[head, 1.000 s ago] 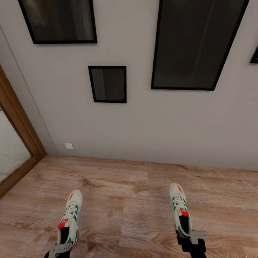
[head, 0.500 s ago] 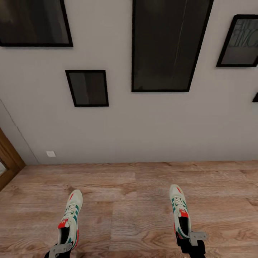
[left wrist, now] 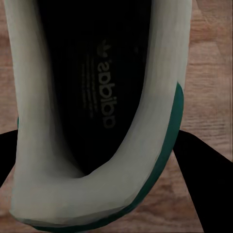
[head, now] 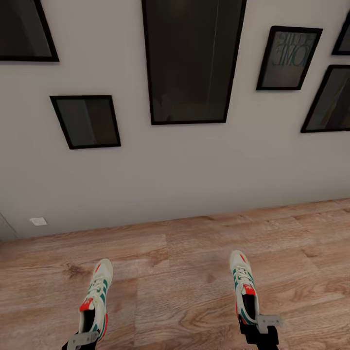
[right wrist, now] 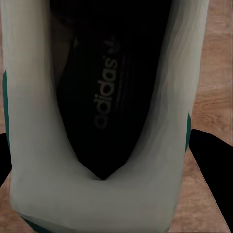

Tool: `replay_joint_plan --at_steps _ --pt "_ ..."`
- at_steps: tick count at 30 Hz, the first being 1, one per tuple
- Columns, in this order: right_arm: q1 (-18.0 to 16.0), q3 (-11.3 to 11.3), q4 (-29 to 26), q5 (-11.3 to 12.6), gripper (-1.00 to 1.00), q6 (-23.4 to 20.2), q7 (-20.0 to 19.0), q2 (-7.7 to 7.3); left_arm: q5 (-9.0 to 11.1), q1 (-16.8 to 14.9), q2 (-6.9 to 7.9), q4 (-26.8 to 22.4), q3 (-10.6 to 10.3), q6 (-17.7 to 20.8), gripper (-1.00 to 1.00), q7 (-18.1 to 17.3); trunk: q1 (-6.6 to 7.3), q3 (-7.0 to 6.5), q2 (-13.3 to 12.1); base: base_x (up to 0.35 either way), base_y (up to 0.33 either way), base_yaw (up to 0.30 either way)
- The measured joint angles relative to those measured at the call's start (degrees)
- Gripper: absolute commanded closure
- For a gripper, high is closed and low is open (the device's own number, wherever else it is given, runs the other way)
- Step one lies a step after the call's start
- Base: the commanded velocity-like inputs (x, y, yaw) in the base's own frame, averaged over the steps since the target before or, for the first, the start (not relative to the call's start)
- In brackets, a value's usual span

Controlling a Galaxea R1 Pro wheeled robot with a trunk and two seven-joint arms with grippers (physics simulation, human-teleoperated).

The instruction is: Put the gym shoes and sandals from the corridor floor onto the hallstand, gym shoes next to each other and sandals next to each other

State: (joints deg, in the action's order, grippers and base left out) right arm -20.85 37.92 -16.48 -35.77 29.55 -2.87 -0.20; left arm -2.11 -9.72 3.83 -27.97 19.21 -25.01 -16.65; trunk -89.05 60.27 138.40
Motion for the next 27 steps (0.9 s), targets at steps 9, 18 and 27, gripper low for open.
replay_joint_plan --at_steps 9,18,27 --pt "0.00 0.00 0.00 -0.01 1.00 0.00 0.00 0.00 -0.06 0.00 -0.07 0.56 -0.01 -0.09 1.00 0.00 0.00 0.00 0.00 0.000 0.000 -0.300" --pt "0.00 0.00 0.00 0.00 1.00 0.00 0.00 0.00 -0.07 0.00 -0.09 0.59 0.00 -0.09 1.00 0.00 0.00 0.00 0.00 0.000 0.000 -0.300" --pt "0.00 0.03 0.00 -0.01 1.00 0.00 0.00 0.00 -0.07 0.00 -0.09 0.60 -0.01 -0.09 1.00 0.00 0.00 0.00 0.00 0.000 0.000 -0.300"
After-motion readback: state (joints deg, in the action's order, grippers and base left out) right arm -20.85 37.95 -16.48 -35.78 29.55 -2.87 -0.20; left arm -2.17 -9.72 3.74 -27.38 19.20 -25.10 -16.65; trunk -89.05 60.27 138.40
